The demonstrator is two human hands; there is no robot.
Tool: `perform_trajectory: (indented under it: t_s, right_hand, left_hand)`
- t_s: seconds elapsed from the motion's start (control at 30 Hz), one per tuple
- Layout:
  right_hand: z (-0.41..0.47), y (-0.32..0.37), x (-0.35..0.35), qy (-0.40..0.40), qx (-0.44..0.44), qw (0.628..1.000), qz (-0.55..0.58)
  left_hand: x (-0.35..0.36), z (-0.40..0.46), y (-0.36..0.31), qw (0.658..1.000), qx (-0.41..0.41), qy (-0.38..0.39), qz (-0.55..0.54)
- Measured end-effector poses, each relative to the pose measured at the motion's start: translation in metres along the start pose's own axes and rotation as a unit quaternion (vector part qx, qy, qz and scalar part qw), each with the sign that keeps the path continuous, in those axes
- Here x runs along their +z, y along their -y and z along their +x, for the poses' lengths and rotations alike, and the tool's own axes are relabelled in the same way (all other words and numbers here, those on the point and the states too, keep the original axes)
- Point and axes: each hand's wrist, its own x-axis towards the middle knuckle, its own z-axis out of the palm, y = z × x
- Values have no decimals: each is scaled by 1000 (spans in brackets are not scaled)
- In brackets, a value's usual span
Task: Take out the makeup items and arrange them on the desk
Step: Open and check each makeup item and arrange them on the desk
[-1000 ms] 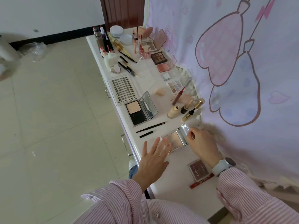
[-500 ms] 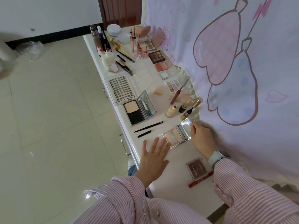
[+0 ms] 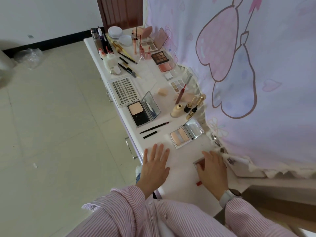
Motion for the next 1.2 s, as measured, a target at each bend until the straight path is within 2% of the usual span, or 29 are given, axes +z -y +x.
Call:
perform_trajectory:
  t_s: [0.07, 0.23, 0.3, 0.33, 0.37, 0.4, 0.47, 0.53, 0.57, 0.6, 0.63, 0.73, 0.83, 1.07, 1.2]
  right_hand:
    - [-2, -3, 7, 7, -1, 998, -61]
    - [-2, -2, 13, 26, -42, 993, -108]
    - [-3, -1, 12, 27, -52, 992, -107]
    - [-4, 0, 10, 25, -61, 993, -94]
    - [-6, 2, 8, 15, -72, 996, -57]
    - [-9, 4, 4, 3, -82, 997, 8]
    - [-18, 13, -7, -9, -92, 978, 186]
    - [-28, 23, -18, 4, -106, 944, 314]
    - [-33, 29, -23, 9, -120, 932, 342]
    - [-38, 35, -26, 12, -138, 925, 355]
    - [-42, 40, -28, 14, -157, 919, 360]
    - [-53, 51, -31, 29, -194, 910, 365]
    - [-63, 57, -29, 43, -212, 909, 355]
    - [-66, 52, -29, 41, -243, 923, 297]
    - [-64, 53, -30, 43, -234, 912, 334]
  left_hand:
    - [0, -5, 2, 1000, -2, 3, 7]
    - [-6, -10, 6, 999, 8, 35, 6]
    - [-15, -10, 2, 995, -8, 48, -86]
    - [-22, -11, -1, 981, -42, 37, -186]
    - [-31, -12, -3, 950, -95, 14, -299]
    - [-40, -13, -5, 903, -147, -9, -404]
    - [-56, -17, -8, 810, -202, -5, -550]
    - [-63, -24, -10, 706, -201, 70, -676]
    - [-67, -29, -11, 648, -195, 111, -728]
    - [-69, -34, -11, 608, -186, 144, -758]
    - [-70, -38, -11, 587, -173, 169, -772]
    - [-67, -47, -9, 578, -127, 197, -782]
    - [-65, -54, -8, 586, -117, 182, -781]
    - [-69, -63, -6, 630, -178, 157, -740]
    - [-76, -61, -5, 623, -211, 155, -737]
